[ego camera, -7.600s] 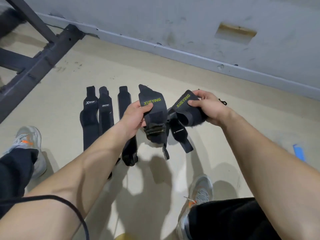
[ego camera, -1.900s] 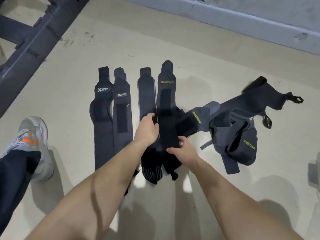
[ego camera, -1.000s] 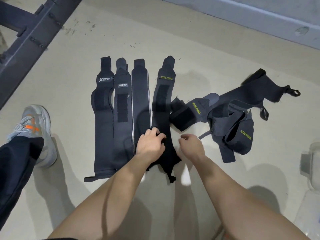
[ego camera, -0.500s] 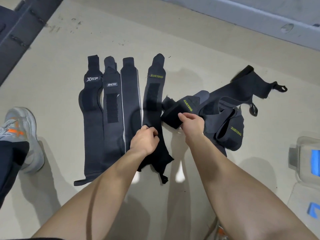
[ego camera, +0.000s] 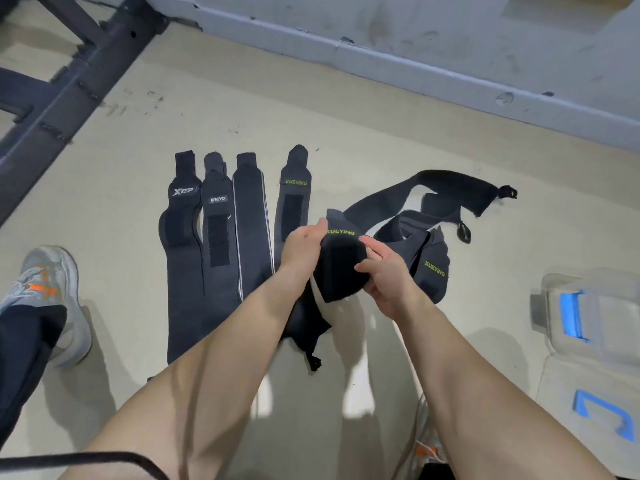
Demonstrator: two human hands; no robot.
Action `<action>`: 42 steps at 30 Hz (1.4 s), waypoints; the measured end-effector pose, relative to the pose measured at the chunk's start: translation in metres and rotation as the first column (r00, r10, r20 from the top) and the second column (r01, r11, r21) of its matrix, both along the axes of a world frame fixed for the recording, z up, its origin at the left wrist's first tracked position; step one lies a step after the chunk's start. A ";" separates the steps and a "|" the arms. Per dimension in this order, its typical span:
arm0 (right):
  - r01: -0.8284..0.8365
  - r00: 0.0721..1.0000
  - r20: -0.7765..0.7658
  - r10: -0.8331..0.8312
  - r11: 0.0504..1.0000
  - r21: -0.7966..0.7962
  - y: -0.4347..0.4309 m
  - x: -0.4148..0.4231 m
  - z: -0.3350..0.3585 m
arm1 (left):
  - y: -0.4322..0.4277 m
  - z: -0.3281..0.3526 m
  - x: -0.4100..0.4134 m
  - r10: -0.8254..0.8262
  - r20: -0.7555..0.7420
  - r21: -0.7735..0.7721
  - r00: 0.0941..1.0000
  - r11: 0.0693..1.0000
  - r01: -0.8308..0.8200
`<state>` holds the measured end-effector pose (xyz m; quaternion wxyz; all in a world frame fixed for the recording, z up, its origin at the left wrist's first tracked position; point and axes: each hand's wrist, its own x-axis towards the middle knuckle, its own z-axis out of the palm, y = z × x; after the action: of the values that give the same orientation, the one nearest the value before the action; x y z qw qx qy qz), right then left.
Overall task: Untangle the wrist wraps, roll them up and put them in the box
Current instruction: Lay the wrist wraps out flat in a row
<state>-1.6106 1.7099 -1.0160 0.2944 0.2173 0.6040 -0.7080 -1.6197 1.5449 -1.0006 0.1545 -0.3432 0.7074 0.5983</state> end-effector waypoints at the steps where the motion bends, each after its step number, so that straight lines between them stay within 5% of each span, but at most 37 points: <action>1: -0.041 0.999 -0.020 0.041 0.999 -0.018 0.002 0.001 0.005 | 0.003 0.004 -0.001 -0.007 0.037 0.041 0.999 0.999 0.005; 7: -0.201 0.979 -0.047 0.201 0.980 -0.002 0.013 0.015 0.044 | 0.013 0.018 0.010 0.095 0.142 0.106 0.985 0.988 -0.111; 10: -0.216 0.976 -0.038 0.215 0.976 -0.010 0.017 0.021 0.051 | 0.020 0.020 0.014 0.019 0.065 0.047 0.998 0.999 -0.022; 19: -0.126 0.991 0.033 0.126 0.992 0.011 0.035 0.036 0.058 | 0.028 0.030 0.019 -0.048 -0.049 0.101 0.998 0.993 0.053; 27: -0.070 0.995 0.066 0.071 0.997 -0.010 0.038 0.017 0.057 | 0.008 0.032 0.033 -0.302 -0.157 0.277 0.940 0.901 0.335; 36: 0.087 0.996 -0.005 -0.088 0.995 -0.045 0.013 0.015 0.056 | 0.001 0.034 0.046 -0.418 -0.105 0.313 0.902 0.847 0.429; 42: -0.015 0.998 -0.054 0.016 1.000 0.021 0.018 0.019 0.064 | 0.018 0.048 0.047 -0.384 -0.047 0.392 0.922 0.842 0.370</action>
<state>-1.5911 1.7279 -0.9516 0.2814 0.1964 0.6207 -0.7050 -1.5724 1.5632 -0.9528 0.3463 -0.1692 0.6236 0.6801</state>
